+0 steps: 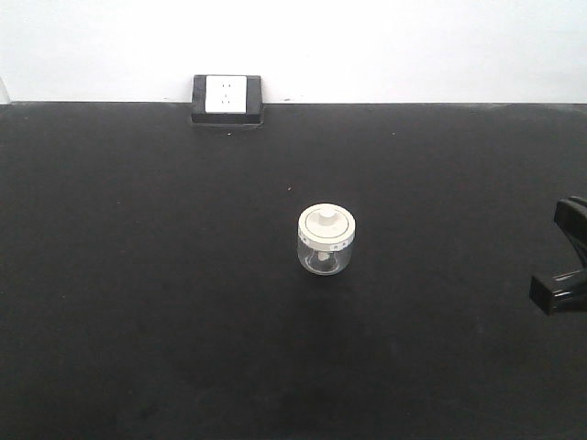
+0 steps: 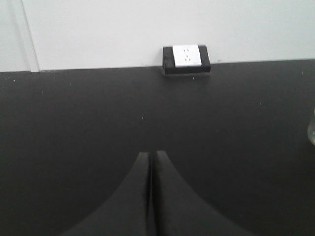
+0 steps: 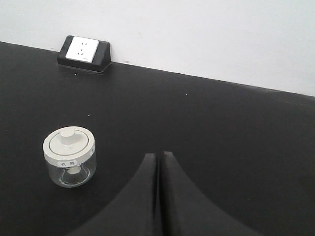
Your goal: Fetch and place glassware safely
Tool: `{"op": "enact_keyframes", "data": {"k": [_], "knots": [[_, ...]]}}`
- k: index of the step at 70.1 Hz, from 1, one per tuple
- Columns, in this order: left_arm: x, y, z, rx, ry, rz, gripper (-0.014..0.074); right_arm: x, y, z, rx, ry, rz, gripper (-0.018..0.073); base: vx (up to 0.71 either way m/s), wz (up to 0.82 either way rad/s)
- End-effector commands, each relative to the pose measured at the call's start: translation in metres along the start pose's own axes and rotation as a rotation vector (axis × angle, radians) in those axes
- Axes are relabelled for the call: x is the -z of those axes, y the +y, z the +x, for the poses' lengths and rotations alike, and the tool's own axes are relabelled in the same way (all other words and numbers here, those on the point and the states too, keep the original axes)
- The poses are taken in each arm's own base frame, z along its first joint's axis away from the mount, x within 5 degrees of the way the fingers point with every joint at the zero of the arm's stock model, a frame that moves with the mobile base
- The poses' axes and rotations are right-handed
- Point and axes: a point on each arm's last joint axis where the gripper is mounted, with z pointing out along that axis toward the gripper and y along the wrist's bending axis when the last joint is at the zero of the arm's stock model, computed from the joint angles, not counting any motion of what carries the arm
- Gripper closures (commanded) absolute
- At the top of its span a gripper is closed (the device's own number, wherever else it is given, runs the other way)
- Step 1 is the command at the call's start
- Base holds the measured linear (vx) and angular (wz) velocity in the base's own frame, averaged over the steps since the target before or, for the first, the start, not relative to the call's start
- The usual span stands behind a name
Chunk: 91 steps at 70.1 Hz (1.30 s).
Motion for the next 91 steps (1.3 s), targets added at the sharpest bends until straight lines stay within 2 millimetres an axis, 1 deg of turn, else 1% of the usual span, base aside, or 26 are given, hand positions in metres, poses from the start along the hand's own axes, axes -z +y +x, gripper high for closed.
{"op": "enact_keyframes", "data": {"k": [1, 10, 21, 23, 27, 30, 37, 91], "knots": [[0.006, -0.001, -0.002, 0.005, -0.064, 0.008, 0.0603, 0.003, 0.000, -0.014, 0.000, -0.084, -0.014, 0.0567, 0.00, 0.00], [0.007, -0.001, 0.019, 0.014, -0.099, 0.007, 0.0603, 0.003, 0.000, -0.014, 0.000, -0.084, -0.014, 0.0567, 0.00, 0.00], [0.003, -0.001, 0.052, 0.012, -0.112, 0.004, 0.0603, 0.003, 0.000, -0.014, 0.000, -0.084, -0.014, 0.0567, 0.00, 0.00], [0.001, -0.001, 0.061, 0.013, -0.105, 0.004, 0.0603, 0.003, 0.000, -0.014, 0.000, -0.084, -0.014, 0.0567, 0.00, 0.00], [0.001, -0.001, 0.068, 0.024, -0.094, 0.006, 0.0603, 0.003, 0.000, -0.014, 0.000, -0.084, -0.014, 0.0567, 0.00, 0.00], [0.001, -0.002, 0.069, 0.028, -0.049, 0.006, 0.0603, 0.003, 0.000, -0.014, 0.000, -0.083, -0.014, 0.0567, 0.00, 0.00], [0.001, -0.002, 0.071, 0.028, -0.032, 0.007, 0.0603, 0.003, 0.000, -0.014, 0.000, -0.084, -0.014, 0.0567, 0.00, 0.00], [0.001, -0.002, 0.070, 0.029, -0.039, 0.007, 0.0603, 0.003, 0.000, -0.014, 0.001, -0.085, -0.015, 0.0567, 0.00, 0.00]]}}
